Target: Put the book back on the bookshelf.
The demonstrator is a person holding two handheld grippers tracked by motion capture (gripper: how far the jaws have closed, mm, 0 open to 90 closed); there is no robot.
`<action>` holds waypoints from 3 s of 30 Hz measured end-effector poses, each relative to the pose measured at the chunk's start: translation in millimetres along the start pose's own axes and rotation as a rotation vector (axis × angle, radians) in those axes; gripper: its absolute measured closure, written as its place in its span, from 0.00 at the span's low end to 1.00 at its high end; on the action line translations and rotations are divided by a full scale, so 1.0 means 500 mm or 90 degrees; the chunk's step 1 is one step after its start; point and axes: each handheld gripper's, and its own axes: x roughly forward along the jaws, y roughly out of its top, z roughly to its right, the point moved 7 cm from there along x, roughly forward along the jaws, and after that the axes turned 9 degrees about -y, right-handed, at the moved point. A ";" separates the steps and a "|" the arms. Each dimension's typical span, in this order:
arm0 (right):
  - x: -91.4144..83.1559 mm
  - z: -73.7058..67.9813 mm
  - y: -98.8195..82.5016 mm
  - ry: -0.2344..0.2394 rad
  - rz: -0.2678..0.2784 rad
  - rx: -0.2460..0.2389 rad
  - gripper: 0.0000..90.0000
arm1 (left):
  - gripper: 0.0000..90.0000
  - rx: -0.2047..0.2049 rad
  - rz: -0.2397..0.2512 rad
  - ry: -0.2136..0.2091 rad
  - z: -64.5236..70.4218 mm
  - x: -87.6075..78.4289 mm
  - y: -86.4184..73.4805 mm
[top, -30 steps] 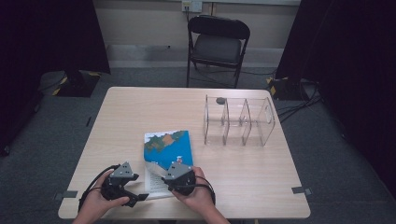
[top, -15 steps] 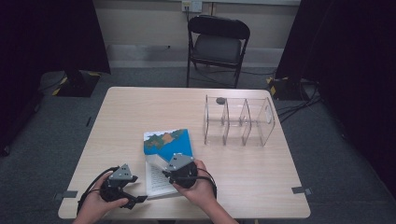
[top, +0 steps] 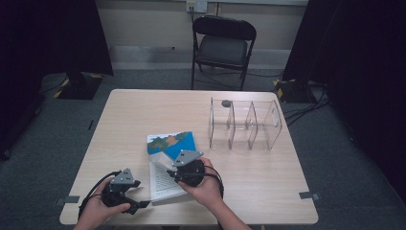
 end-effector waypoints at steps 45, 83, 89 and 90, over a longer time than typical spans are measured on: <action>-0.011 0.033 0.065 0.021 -0.078 0.037 0.81 | 0.14 0.022 -0.011 0.030 0.010 0.046 0.002; -0.004 0.005 0.033 -0.004 -0.072 0.002 0.81 | 0.30 -0.033 0.098 0.062 0.007 0.017 0.058; 0.006 -0.013 0.009 -0.007 -0.075 -0.011 0.80 | 0.31 -0.034 0.099 0.064 0.004 0.021 0.059; 0.008 -0.015 0.003 -0.008 -0.076 -0.018 0.80 | 0.31 -0.034 0.097 0.065 0.004 0.021 0.059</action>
